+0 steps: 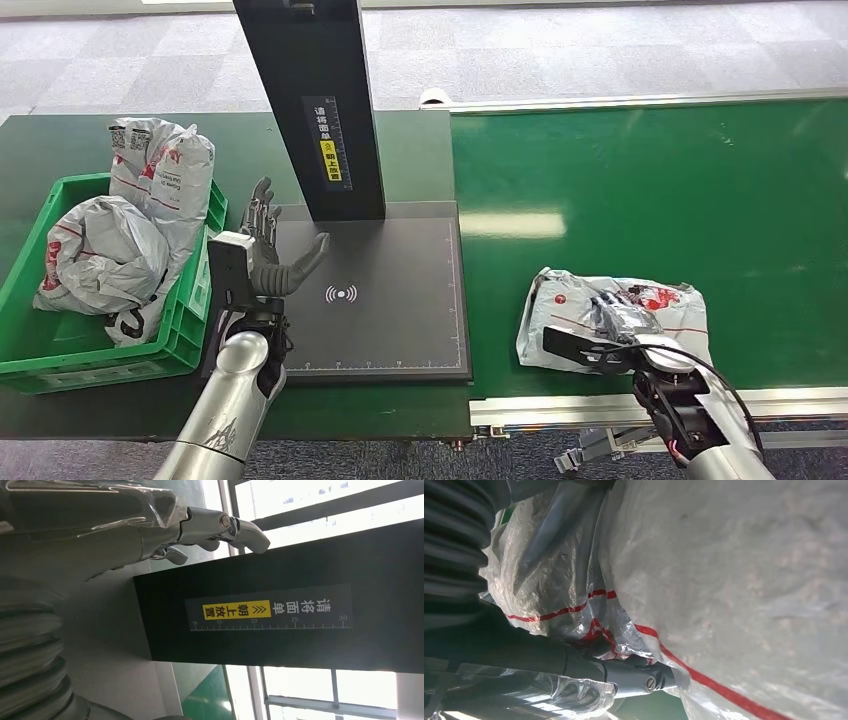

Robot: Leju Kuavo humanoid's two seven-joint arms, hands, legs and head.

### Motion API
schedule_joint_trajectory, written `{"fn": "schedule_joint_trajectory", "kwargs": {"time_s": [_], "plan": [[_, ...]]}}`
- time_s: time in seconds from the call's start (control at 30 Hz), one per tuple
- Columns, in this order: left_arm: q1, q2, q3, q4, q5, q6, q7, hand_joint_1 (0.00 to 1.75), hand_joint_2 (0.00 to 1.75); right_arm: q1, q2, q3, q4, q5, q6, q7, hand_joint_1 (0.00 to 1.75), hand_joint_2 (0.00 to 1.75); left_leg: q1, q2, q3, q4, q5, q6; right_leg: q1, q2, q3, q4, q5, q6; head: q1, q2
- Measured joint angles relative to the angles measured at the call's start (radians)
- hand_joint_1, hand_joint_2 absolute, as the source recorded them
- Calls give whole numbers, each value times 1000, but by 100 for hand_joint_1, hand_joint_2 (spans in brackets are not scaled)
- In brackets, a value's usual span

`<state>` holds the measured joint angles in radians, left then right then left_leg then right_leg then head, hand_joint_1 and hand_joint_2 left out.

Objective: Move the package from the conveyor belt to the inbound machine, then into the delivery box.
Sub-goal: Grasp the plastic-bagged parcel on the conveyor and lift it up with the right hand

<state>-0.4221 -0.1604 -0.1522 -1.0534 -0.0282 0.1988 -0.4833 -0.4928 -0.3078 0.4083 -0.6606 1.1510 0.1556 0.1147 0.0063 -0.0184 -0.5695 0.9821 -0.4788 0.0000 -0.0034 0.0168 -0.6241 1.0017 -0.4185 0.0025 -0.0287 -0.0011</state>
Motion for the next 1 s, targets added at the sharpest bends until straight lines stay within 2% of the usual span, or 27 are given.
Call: {"fn": "schedule_joint_trajectory", "kwargs": {"time_s": [0.17, 0.33, 0.57, 0.7, 0.9, 1.0], "plan": [[-11, -1, 1, 6, 3, -3, 0, 0, 175, -21, -3, 6, 22, -5, 2, -15, 175, 175, 0, 0, 0, 0, 0, 0, 0, 0, 0, 0, 0, 0, 0, 0], [-24, -1, 1, 17, 3, -5, -1, 0, 175, -56, -8, 10, 47, -44, 6, -91, 175, 175, 0, 0, 0, 0, 0, 0, 0, 0, 0, 0, 0, 0, 0, 0], [-22, 3, 1, 16, 21, 2, -8, 0, 175, -79, 19, 6, 56, -155, -138, -170, 175, 175, 0, 1, 0, 0, 0, 0, 0, 0, 0, 0, 0, 0, 0, 0], [-10, 8, 1, 7, 26, 3, -10, 0, 175, -94, 32, -9, 38, -222, -176, -216, 175, 175, 0, 0, 0, 0, 0, 0, 0, 0, 0, 0, 0, 0, 0, 0], [4, 17, 1, -6, 53, 1, -33, 0, 175, -169, 27, -62, 44, -356, -221, -341, 175, 175, 0, 1, 0, 0, 0, 0, -1, 0, 0, 0, 0, 0, 0, 0], [6, 23, 1, -9, 69, 8, -49, 0, 175, -214, 25, -110, 49, -437, -314, -412, 175, 175, -1, 0, 0, 0, 0, 1, -1, 0, 0, 0, 0, 0, 0, 0]]}}
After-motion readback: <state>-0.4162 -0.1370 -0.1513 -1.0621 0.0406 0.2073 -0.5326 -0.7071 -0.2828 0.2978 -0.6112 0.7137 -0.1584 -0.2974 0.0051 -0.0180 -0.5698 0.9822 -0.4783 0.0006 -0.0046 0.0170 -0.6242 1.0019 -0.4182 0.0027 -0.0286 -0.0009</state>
